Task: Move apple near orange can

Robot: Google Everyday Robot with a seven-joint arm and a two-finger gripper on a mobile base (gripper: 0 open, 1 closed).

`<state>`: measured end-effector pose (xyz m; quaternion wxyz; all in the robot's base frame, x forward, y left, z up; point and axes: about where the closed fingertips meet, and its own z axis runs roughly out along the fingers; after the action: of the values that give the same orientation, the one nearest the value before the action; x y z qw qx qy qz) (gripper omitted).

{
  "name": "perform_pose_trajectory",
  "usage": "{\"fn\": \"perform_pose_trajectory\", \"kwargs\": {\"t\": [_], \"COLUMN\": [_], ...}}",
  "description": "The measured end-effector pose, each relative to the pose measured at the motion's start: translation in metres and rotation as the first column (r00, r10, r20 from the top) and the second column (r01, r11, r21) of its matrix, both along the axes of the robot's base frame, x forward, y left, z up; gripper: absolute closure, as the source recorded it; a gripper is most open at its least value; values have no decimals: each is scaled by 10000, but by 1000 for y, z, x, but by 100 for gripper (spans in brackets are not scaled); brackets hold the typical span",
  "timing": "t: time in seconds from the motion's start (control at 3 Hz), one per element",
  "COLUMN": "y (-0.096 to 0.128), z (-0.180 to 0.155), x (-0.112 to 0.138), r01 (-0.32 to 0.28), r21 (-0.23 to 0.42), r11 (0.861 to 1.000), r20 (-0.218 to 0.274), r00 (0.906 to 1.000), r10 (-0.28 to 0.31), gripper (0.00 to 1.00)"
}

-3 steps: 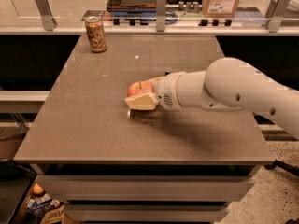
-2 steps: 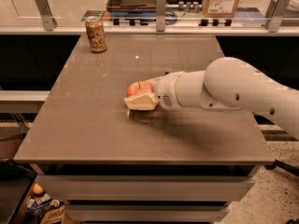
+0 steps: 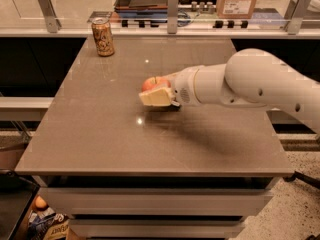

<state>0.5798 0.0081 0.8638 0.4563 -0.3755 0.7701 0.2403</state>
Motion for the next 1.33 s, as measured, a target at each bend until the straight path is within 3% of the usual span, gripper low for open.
{"fn": "perform_pose_trajectory", "kwargs": {"t": [0.33, 0.67, 1.0, 1.33], "y": [-18, -36, -44, -43], "z": [24, 47, 60, 67], "x": [28, 63, 103, 148], "r01": [739, 1656, 2034, 1872], "r21": [56, -117, -493, -652], "r11": [9973, 9861, 9778, 9802], "r20": [109, 268, 579, 881], "r00": [9972, 9859, 9780, 9795], "r10": [-740, -1652, -2005, -1812], "gripper": [100, 100, 100, 100]}}
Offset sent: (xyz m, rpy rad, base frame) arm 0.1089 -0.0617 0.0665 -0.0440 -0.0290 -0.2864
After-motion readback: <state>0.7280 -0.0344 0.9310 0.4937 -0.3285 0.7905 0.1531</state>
